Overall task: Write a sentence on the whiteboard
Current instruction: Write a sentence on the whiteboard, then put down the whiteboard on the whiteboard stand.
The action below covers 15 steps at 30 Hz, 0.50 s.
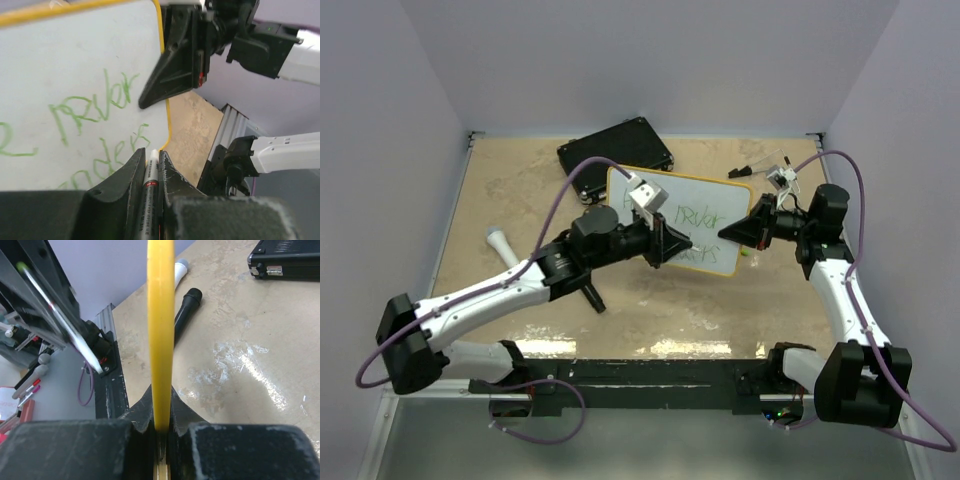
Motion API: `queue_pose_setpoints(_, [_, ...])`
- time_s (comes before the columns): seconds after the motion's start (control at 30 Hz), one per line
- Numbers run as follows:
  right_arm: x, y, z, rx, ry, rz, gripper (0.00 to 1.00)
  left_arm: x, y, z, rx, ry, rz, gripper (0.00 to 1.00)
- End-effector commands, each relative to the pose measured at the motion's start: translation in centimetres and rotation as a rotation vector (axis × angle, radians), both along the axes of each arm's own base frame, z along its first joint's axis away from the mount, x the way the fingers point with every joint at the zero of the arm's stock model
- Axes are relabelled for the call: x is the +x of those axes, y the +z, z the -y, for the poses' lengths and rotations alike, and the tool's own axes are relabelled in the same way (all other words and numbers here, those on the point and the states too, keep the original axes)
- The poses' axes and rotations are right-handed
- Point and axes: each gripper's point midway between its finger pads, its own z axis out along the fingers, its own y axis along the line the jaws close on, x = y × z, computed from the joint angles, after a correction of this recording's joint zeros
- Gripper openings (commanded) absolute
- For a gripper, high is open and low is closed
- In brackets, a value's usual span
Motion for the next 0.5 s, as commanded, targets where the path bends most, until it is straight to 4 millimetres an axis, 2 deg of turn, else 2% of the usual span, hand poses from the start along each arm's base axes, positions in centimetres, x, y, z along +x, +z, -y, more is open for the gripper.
queue_pose_setpoints(0.0, [-0.9, 2.2, -0.2, 0.002, 0.053, 0.094, 0.00, 0.7, 3.7, -4.6, -0.053, 0.066, 0.107, 0.00])
queue_pose_setpoints(0.03, [-0.8, 2.2, -0.2, -0.003, 0.048, 0.099, 0.00, 1.5, 4.5, -6.7, -0.064, 0.116, 0.139, 0.00])
queue_pose_setpoints(0.07, [-0.6, 1.8, 0.0, -0.017, 0.037, 0.095, 0.00, 1.9, 4.7, -7.8, -0.062, 0.142, 0.150, 0.00])
queue_pose_setpoints(0.1, [-0.1, 2.4, 0.1, -0.032, 0.027, 0.111, 0.00, 2.2, 4.9, -8.8, -0.063, 0.167, 0.164, 0.00])
queue_pose_setpoints(0.13, [0.8, 2.1, 0.4, -0.064, -0.013, 0.116, 0.00, 3.0, 5.8, -10.7, -0.062, 0.217, 0.203, 0.00])
queue_pose_setpoints(0.17, [0.8, 1.4, 0.6, -0.104, -0.020, 0.125, 0.00, 3.4, 5.7, -11.7, -0.044, 0.245, 0.210, 0.00])
queue_pose_setpoints(0.2, [1.5, 2.4, 0.9, -0.134, -0.037, 0.167, 0.00, 3.7, 5.7, -12.4, -0.031, 0.266, 0.220, 0.00])
queue_pose_setpoints(0.23, [2.4, 1.9, 1.3, -0.157, -0.059, 0.152, 0.00, 4.4, 6.0, -13.8, -0.016, 0.305, 0.244, 0.00])
queue_pose_setpoints(0.4, [5.2, 1.9, 3.8, -0.204, -0.159, 0.159, 0.00, 6.9, 3.2, -17.6, 0.082, 0.417, 0.233, 0.00])
queue_pose_setpoints(0.43, [5.6, 1.9, 4.3, -0.203, -0.182, 0.157, 0.00, 7.7, 3.2, -19.0, 0.078, 0.456, 0.240, 0.00])
queue_pose_setpoints(0.47, [6.5, 2.4, 5.3, -0.201, -0.230, 0.168, 0.00, 7.7, 2.9, -19.3, 0.075, 0.449, 0.237, 0.00])
